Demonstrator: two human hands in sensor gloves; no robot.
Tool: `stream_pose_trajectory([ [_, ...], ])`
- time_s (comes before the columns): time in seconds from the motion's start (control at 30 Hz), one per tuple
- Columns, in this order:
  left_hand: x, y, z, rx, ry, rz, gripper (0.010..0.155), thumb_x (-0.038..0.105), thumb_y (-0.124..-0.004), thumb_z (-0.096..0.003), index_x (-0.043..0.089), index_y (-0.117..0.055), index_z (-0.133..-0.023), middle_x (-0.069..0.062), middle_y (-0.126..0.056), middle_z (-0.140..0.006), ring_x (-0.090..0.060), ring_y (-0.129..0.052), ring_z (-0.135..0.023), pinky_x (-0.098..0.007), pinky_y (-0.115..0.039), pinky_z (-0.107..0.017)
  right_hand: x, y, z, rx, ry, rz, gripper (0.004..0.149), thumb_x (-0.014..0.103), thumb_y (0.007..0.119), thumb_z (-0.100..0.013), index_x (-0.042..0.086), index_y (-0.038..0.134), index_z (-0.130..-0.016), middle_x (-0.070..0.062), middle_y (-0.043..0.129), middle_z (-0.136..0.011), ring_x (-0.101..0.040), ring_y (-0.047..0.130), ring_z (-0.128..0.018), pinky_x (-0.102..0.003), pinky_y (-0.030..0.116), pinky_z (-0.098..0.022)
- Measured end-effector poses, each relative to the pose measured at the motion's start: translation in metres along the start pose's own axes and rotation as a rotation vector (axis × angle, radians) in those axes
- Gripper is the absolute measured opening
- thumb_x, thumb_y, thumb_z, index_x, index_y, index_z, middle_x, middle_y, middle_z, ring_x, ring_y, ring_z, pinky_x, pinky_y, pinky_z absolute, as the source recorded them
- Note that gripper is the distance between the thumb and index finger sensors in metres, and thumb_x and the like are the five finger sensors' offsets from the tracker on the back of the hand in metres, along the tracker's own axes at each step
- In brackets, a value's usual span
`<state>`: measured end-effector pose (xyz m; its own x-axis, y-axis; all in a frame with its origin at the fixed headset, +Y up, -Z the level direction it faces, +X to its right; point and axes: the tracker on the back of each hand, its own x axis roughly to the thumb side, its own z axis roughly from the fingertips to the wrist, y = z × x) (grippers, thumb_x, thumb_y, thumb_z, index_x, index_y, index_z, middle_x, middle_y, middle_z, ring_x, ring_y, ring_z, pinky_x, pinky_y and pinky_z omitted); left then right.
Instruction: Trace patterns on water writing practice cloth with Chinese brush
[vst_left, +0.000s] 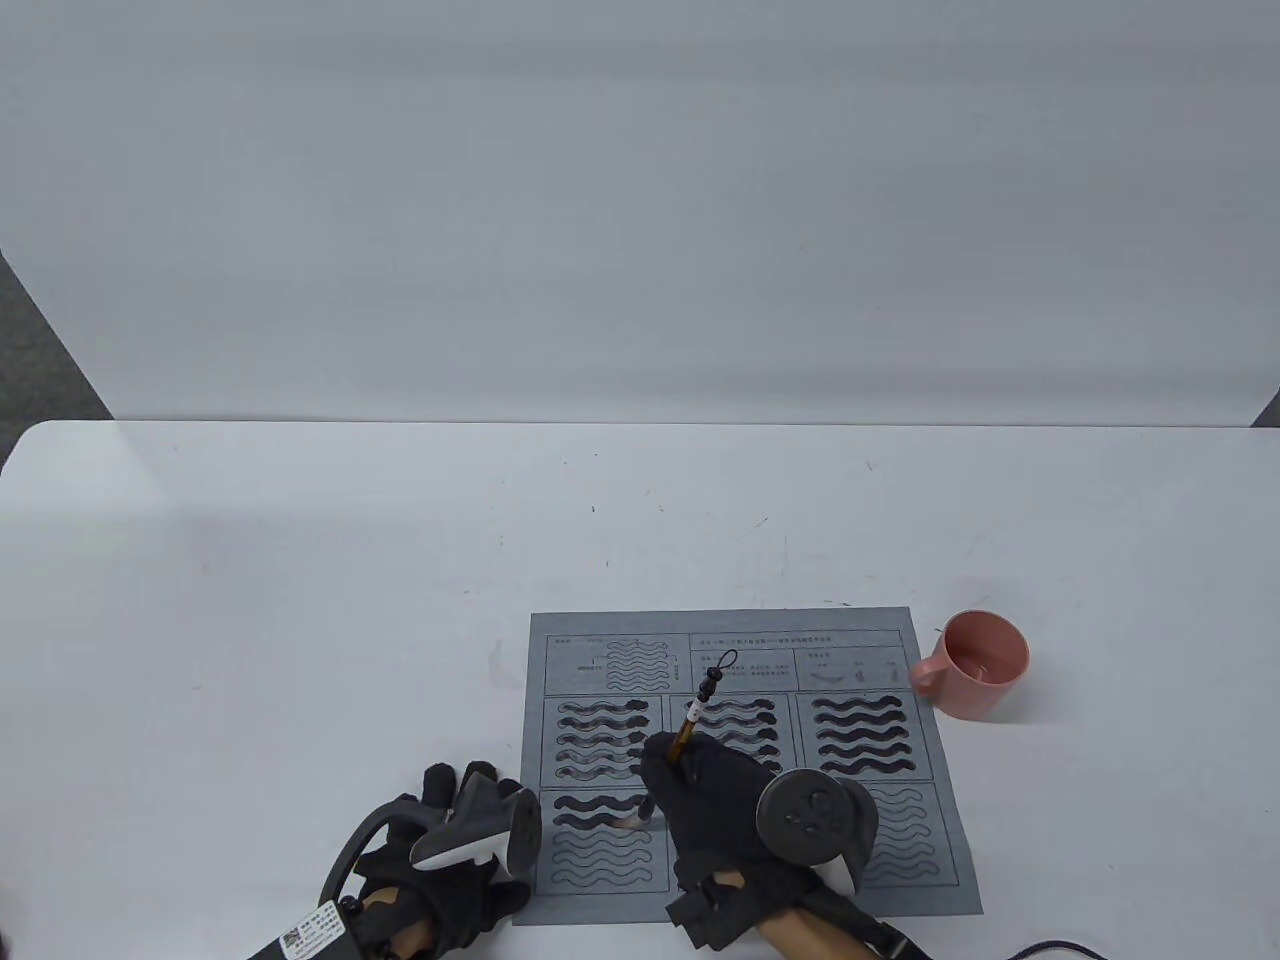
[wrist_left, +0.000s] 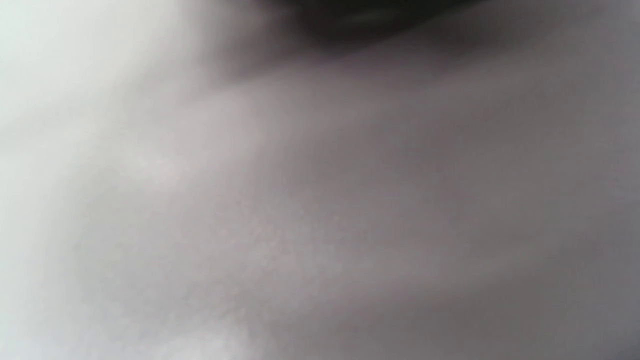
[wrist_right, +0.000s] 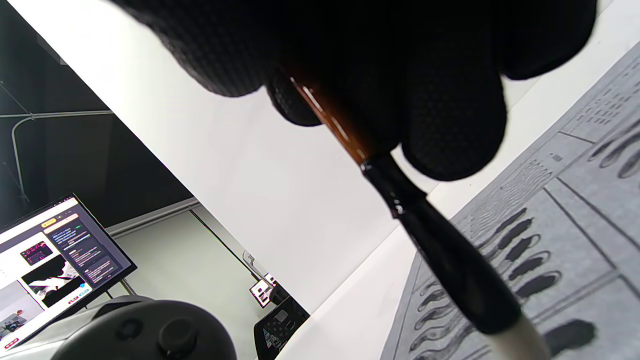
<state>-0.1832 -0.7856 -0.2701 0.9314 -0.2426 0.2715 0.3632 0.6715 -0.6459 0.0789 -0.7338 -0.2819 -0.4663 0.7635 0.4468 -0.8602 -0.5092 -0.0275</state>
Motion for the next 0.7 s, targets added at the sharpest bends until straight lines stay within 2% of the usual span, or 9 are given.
stream_pose_trajectory([
  [0.7, 0.0000, 0.0000, 0.0000, 0.000, 0.000, 0.000, 0.093, 0.063, -0.038, -0.0304, 0.031, 0.027, -0.088, -0.007, 0.029, -0.100, -0.048, 0.013, -0.102, -0.069, -0.018, -0.078, -0.0030, -0.0060, -0.0017, -0.022, 0.019, 0.003, 0.037, 0.031, 0.076, -0.048, 0.006, 0.086, -0.074, -0.021, 0.097, -0.066, -0.041, 0.100, -0.049, -0.068, 0.069, -0.050],
])
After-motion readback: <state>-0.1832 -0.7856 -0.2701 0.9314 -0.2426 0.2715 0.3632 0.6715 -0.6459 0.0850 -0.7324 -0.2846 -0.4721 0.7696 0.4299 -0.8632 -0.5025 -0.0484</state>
